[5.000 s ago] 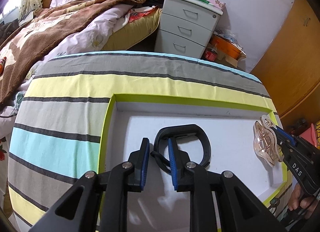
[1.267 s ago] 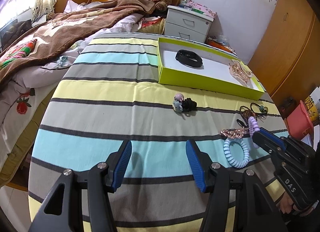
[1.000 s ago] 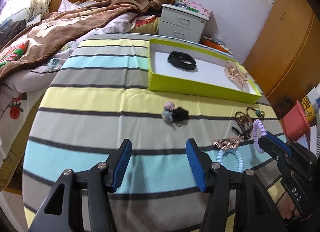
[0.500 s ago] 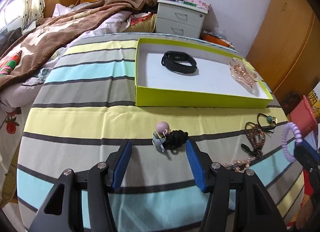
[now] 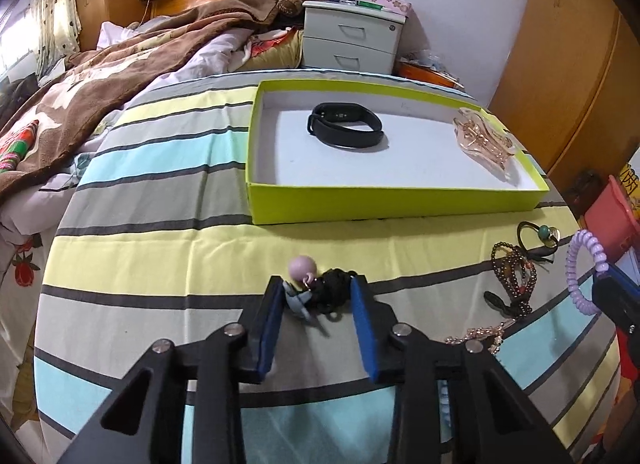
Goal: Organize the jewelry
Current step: 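Carry the lilac coil and pink-bead hair tie over the lime-green box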
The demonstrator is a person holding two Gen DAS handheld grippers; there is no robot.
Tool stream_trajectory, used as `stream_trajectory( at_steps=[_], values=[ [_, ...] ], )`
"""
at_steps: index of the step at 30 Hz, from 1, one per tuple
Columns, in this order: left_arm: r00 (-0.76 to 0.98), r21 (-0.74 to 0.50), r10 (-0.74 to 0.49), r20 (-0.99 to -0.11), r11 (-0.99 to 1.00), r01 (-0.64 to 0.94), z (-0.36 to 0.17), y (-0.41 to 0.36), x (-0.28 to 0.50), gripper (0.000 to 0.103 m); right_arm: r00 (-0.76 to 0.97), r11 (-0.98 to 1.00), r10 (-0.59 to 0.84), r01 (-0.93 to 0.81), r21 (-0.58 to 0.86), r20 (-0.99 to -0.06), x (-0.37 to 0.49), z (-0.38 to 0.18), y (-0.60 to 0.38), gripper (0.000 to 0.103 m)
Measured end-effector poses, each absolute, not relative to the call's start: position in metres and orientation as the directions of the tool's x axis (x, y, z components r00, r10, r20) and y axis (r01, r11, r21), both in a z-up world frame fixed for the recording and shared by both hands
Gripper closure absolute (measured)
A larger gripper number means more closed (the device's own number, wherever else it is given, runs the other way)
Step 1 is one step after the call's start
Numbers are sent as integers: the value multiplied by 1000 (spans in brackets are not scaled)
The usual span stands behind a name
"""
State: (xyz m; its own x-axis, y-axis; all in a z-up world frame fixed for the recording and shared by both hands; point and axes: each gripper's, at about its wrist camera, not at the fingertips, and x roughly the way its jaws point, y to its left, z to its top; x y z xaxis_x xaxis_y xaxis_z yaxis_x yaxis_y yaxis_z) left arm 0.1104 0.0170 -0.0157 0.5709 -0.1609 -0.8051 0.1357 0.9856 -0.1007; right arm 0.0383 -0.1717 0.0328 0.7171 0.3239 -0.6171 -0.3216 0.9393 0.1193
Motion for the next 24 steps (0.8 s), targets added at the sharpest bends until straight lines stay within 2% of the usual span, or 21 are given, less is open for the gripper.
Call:
stream_trajectory(
  at_steps=[24],
  values=[
    [617,-103,-168,-769,985,141,12,16,95,73,735,940,323,-322,112,-596,41,46,-176,93]
  ],
)
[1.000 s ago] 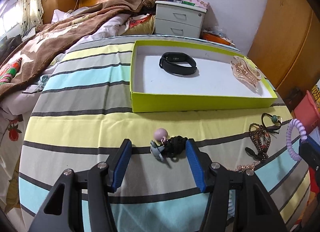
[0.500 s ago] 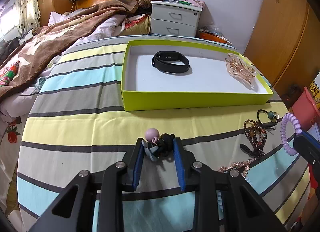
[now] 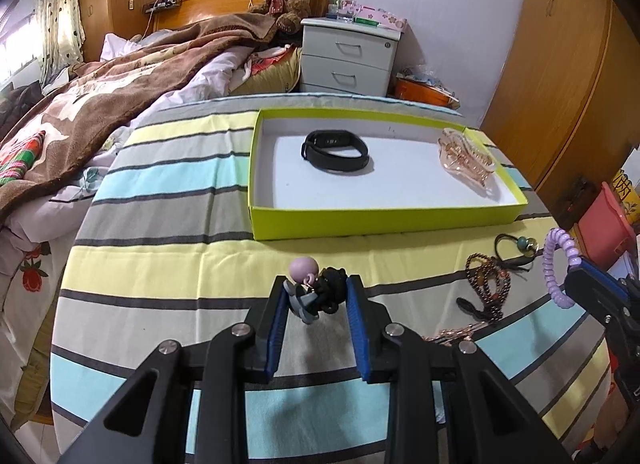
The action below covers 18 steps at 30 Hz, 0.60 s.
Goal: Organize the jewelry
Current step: 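Carry the lilac coil and pink-bead hair tie over the lime-green box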
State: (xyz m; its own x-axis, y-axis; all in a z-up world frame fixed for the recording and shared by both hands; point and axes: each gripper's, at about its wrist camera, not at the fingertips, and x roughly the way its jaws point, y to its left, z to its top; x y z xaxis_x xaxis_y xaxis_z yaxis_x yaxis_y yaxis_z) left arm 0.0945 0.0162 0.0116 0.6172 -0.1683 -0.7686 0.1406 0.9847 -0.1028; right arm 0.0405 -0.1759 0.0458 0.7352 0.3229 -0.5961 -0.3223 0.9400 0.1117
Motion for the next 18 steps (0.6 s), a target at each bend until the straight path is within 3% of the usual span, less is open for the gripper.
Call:
stream_trajectory(
  at_steps=[18],
  values=[
    [666,-95,-171,-727,984,148,52,9,121,73,764,944,302,-321,70,-570,91,77,-185,93]
  ],
)
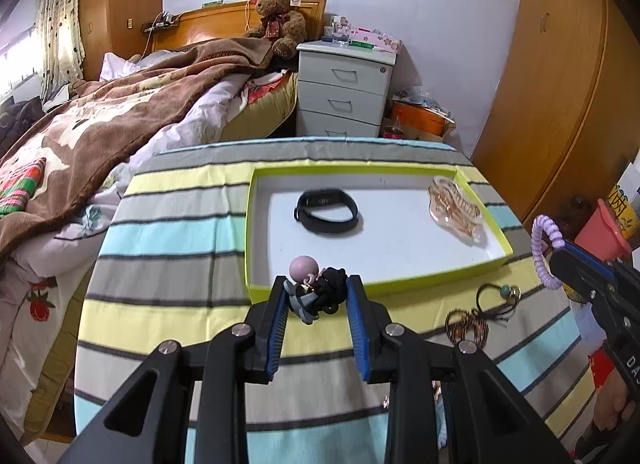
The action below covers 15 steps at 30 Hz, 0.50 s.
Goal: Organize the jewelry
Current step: 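Carry the lilac coil and pink-bead hair tie over the lime-green box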
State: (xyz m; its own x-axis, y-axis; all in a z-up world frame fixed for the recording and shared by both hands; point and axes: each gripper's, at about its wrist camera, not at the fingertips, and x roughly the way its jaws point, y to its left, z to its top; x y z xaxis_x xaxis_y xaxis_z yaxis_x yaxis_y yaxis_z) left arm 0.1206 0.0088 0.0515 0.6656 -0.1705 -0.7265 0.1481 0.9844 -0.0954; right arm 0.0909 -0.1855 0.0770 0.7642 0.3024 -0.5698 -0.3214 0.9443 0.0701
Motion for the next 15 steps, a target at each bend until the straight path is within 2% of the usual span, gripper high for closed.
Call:
stream_trajectory(
  at_steps=[15],
  values=[
    [650,-101,-164,-742,986,134,46,4,164,73,718,941,290,-335,52,-632,175,64,-172,93]
  ],
)
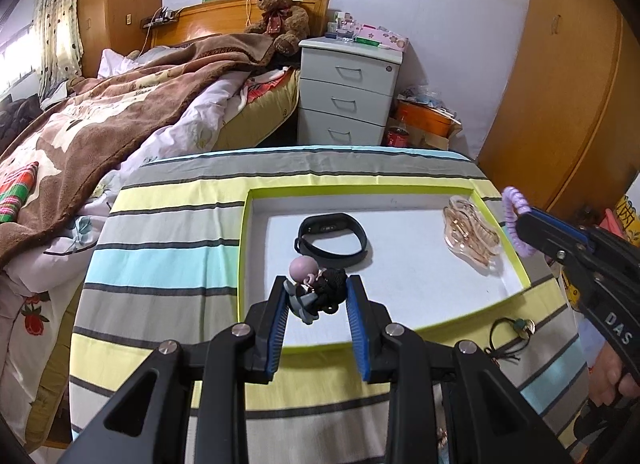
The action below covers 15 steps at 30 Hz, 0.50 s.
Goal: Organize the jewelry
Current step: 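Carry the lilac coil and pink-bead hair tie over the lime-green box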
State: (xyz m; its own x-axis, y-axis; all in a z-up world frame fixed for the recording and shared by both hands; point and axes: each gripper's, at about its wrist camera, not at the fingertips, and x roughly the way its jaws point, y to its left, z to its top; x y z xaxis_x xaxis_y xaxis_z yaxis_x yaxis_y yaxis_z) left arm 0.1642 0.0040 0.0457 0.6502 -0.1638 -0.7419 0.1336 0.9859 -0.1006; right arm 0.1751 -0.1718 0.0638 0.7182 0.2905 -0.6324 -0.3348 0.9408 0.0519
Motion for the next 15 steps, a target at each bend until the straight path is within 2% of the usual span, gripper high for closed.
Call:
stream_trajectory(
  at_steps=[15],
  values=[
    [606,-116,-147,-782,989,89,15,11,196,73,641,935,245,-356,2,-727,234,27,-146,93]
  ],
)
